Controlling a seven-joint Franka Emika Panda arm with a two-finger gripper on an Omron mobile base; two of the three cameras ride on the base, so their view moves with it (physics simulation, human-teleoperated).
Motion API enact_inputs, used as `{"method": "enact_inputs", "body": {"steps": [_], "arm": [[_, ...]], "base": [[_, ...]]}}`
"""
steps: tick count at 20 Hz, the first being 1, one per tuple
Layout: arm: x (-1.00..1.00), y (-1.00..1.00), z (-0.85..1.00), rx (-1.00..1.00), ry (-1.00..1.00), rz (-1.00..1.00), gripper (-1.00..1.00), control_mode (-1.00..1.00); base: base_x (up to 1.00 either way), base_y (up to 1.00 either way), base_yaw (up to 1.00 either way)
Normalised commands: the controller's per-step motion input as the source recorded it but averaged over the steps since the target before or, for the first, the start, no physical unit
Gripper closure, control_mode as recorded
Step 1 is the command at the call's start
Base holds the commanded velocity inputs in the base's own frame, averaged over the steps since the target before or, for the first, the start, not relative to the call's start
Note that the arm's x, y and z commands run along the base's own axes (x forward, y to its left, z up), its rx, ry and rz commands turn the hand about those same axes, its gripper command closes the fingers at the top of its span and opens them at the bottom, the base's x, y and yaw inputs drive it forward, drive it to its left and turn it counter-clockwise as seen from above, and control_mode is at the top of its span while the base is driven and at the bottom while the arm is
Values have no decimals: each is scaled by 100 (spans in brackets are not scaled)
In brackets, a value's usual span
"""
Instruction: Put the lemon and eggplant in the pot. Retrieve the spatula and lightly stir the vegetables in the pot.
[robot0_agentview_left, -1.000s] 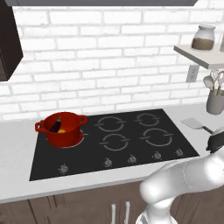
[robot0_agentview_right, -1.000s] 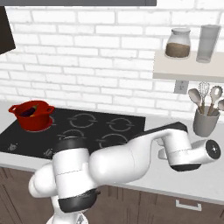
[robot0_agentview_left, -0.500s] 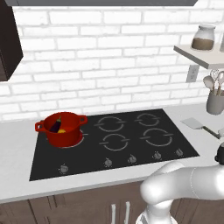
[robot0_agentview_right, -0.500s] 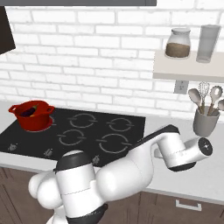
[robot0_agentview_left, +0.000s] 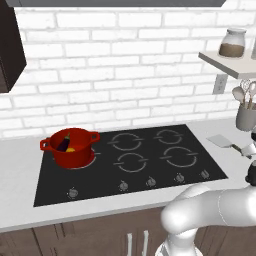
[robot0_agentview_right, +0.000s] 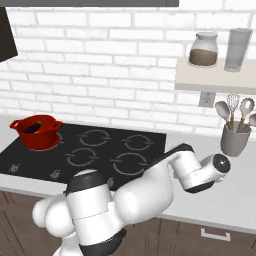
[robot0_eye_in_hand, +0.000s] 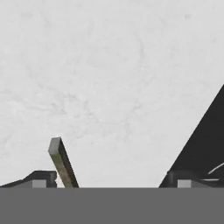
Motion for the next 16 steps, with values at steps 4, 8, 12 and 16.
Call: {"method": "enact_inputs", "body": {"steps": [4,8,12,16], "arm": [[18,-14,-10,-4,1,-6,-100,-100],[6,-21,-14,0,2,-5,-100,-100],[6,-19,-12,0,2,-4,-100,-100],[9,-12,-8,0,3,-4,-100,-100]], "base": [[0,0,0],[0,0,0],[0,0,0],[0,0,0]]}}
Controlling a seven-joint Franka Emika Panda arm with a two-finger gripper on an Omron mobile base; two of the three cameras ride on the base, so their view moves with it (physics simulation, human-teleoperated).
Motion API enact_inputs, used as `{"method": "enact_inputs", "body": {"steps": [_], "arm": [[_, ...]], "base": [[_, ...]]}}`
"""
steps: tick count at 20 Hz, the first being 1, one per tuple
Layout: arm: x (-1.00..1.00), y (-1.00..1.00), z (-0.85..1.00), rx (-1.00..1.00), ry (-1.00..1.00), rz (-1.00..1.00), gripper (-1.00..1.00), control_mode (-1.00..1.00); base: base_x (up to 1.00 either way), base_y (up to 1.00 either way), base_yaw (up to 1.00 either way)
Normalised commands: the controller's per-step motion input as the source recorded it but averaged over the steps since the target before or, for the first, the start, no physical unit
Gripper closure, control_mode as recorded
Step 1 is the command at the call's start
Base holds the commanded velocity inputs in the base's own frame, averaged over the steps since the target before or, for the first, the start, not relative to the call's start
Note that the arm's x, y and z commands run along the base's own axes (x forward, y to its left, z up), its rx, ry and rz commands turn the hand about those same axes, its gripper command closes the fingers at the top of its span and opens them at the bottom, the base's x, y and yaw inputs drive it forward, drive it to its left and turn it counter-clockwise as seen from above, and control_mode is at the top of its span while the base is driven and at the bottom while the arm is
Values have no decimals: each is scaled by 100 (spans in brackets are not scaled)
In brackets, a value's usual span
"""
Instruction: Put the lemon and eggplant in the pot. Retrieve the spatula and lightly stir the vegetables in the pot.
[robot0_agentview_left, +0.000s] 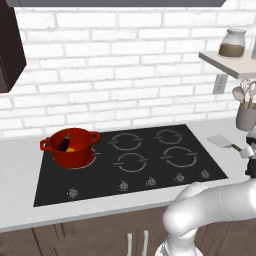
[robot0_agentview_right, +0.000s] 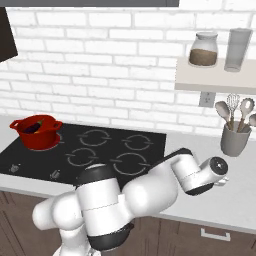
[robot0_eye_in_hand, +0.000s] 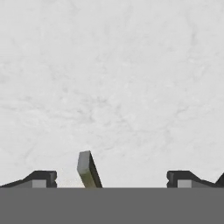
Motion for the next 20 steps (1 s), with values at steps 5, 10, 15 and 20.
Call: {"method": "enact_inputs", "body": {"steps": [5,10,15,20], "arm": [[17,0,-8,0,12,-4,-100,-100],[21,0,-13,0,13,-3,-100,-100],[42,0,-6,0,9,-2,-100,-100],[45,0,0,0,4,-1,-100,-100]], "base": [[0,0,0],[0,0,0],[0,0,0],[0,0,0]]}}
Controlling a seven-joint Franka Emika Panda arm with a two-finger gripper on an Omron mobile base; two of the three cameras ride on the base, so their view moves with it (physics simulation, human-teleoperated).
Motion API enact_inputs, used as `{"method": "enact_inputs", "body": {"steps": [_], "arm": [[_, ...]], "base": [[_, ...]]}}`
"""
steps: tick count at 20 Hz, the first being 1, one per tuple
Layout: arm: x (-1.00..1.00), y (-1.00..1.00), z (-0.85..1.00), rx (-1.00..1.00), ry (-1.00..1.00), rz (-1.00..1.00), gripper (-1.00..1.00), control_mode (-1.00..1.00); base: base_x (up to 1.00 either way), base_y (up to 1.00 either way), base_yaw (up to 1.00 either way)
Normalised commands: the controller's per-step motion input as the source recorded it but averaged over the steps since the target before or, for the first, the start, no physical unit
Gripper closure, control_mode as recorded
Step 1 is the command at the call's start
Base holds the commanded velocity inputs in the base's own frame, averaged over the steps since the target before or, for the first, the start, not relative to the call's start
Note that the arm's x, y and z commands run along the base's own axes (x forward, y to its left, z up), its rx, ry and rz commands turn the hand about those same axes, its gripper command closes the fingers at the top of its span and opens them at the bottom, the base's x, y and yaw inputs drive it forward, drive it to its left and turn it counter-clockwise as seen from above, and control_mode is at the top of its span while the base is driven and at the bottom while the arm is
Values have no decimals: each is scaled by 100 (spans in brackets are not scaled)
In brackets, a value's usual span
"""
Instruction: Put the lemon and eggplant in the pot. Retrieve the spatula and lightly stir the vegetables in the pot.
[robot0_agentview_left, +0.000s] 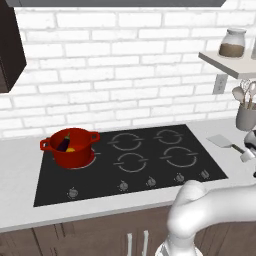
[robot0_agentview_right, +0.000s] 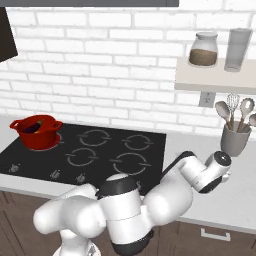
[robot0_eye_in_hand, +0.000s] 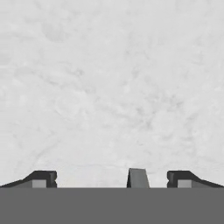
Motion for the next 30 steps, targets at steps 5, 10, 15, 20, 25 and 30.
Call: {"method": "enact_inputs", "body": {"steps": [5,10,15,20,25,30], "arm": [[34,6,0,0,6,-3,-100,-100],[24,16,-1,0,9,-6,-100,-100],[14,24,-7,0,10,-8,100,-100],[7,30,-6,0,5,-9,100,-100],[0,13,0,0,0,-8,100,-100],[-16,3,18,0,-4,-5,100,-100]], "base": [[0,0,0],[0,0,0],[0,0,0],[0,0,0],[0,0,0],[0,0,0]]}}
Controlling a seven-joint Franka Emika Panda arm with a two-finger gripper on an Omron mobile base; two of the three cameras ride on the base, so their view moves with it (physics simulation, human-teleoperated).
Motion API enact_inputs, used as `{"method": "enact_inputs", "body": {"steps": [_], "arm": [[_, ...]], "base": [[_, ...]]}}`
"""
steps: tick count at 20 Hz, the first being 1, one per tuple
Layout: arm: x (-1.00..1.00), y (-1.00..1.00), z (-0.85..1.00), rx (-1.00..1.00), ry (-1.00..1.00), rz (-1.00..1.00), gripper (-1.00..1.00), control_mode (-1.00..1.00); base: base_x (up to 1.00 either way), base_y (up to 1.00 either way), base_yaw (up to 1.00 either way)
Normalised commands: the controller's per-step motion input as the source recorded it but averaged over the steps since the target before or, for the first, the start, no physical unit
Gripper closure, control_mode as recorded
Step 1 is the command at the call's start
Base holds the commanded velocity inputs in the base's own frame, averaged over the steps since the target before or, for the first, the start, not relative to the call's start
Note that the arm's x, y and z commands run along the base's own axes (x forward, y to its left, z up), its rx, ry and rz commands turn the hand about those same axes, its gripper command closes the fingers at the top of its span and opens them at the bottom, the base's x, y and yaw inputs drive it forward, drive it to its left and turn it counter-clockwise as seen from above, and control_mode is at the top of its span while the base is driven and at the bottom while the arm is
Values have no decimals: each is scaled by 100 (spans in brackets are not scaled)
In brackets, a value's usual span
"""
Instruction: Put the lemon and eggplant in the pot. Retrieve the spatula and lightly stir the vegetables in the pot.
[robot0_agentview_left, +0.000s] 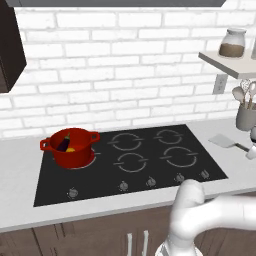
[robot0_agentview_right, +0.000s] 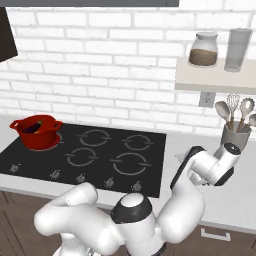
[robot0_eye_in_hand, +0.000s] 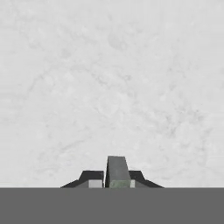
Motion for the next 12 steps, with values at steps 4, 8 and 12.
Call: {"method": "enact_inputs", "body": {"steps": [4,8,12], "arm": [[-87,1,94,-2,-27,-2,100,-100],[-70,27,100,-6,-34,0,100,-100],[-44,56,100,-11,-25,5,100,-100]], "base": [[0,0,0],[0,0,0],[0,0,0]]}}
